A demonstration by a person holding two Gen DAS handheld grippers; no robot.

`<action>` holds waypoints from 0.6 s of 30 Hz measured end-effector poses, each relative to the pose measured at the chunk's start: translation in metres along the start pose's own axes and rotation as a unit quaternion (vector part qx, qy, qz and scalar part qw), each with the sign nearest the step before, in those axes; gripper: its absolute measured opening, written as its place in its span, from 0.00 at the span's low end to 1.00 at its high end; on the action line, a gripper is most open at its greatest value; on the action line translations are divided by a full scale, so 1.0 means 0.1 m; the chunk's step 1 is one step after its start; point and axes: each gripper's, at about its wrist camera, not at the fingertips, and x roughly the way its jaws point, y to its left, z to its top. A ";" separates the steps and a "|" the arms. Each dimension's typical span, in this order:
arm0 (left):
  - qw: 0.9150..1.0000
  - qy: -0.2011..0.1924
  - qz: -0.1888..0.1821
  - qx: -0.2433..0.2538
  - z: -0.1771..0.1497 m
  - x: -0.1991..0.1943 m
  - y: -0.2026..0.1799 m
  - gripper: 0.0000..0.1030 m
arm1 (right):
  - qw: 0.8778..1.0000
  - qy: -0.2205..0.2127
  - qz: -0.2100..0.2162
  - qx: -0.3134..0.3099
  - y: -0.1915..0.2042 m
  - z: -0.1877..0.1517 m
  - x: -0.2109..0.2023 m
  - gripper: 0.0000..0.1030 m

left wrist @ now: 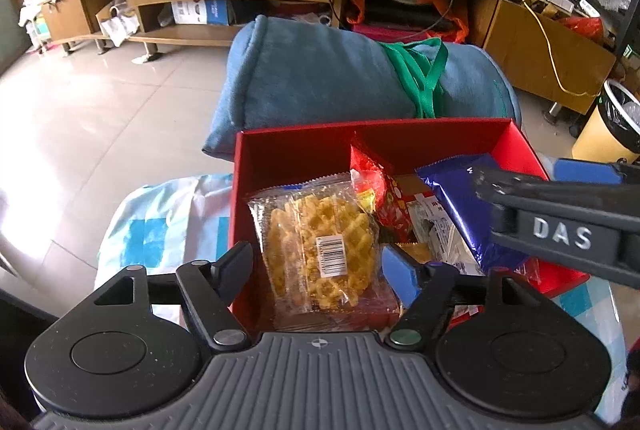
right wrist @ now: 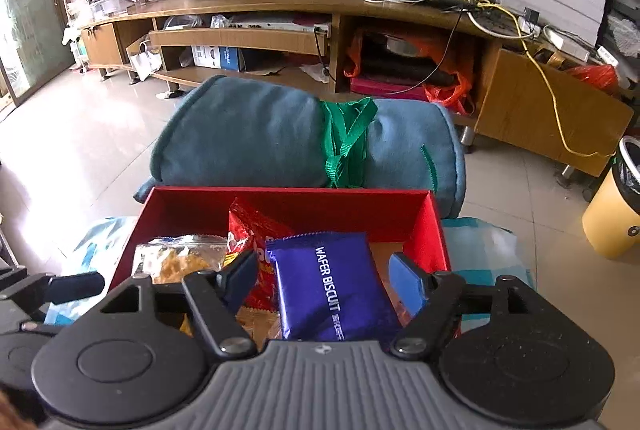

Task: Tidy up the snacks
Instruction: 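Lower both packets into the red box and open both tools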

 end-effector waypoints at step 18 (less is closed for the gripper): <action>1.000 -0.010 0.012 -0.006 -0.11 -0.14 0.05 0.85 | 0.999 0.021 -0.023 0.018 -0.11 -0.30 -0.22 0.69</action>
